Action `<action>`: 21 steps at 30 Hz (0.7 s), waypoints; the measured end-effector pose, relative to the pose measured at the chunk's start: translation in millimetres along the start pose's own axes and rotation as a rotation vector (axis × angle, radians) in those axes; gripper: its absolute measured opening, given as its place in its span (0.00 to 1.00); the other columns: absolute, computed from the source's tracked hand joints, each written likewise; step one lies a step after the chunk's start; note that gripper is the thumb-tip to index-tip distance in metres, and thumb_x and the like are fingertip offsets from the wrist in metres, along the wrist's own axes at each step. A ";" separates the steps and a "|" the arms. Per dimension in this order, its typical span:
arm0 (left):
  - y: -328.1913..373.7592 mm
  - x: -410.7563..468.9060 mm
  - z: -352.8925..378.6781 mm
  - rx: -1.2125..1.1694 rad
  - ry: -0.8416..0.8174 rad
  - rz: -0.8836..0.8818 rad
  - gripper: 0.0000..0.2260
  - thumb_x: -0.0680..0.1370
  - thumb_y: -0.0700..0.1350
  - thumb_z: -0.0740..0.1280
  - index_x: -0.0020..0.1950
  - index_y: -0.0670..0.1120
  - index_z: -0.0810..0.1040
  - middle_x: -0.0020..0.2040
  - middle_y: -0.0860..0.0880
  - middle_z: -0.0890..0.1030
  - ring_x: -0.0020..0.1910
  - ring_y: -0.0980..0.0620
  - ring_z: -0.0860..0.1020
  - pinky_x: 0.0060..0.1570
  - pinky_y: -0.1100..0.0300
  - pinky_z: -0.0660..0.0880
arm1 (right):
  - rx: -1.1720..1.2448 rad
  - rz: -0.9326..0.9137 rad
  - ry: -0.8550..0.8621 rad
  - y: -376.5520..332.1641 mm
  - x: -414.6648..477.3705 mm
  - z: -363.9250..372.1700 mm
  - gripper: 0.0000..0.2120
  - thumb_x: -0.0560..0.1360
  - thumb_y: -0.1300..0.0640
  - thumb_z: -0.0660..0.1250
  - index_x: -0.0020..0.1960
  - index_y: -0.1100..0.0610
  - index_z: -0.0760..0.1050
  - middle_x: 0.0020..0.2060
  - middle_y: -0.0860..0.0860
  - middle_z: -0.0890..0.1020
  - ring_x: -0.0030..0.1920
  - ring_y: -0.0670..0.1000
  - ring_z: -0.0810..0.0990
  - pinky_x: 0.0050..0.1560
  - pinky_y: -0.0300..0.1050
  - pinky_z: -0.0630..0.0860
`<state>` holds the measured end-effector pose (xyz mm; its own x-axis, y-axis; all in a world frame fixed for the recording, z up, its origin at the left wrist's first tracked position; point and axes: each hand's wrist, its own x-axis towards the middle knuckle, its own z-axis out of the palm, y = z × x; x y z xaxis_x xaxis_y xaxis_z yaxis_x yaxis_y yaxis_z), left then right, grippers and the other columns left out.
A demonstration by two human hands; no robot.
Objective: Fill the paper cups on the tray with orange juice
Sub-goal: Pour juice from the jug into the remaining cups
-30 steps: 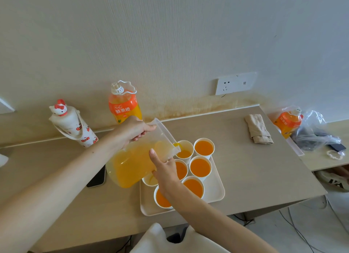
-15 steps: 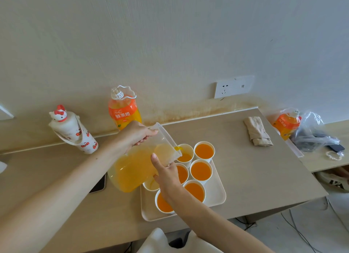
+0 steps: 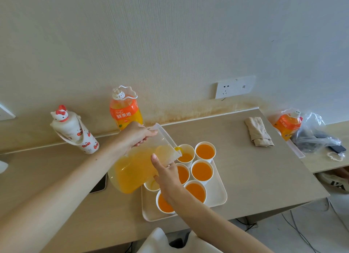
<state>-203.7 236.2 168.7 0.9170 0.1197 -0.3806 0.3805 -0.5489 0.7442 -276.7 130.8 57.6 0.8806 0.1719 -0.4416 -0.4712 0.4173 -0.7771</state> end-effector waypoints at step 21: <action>3.1 1.7 2.6 0.039 -0.014 0.013 0.19 0.75 0.49 0.72 0.29 0.45 0.68 0.25 0.49 0.67 0.25 0.53 0.64 0.31 0.60 0.63 | 0.025 0.020 0.035 2.1 1.7 -1.3 0.43 0.60 0.41 0.76 0.70 0.53 0.66 0.58 0.49 0.80 0.53 0.46 0.78 0.53 0.43 0.74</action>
<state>-201.3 232.6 169.0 0.9199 0.1011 -0.3788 0.3635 -0.5821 0.7274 -276.2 130.8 54.7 0.8684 0.1497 -0.4727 -0.4871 0.4364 -0.7565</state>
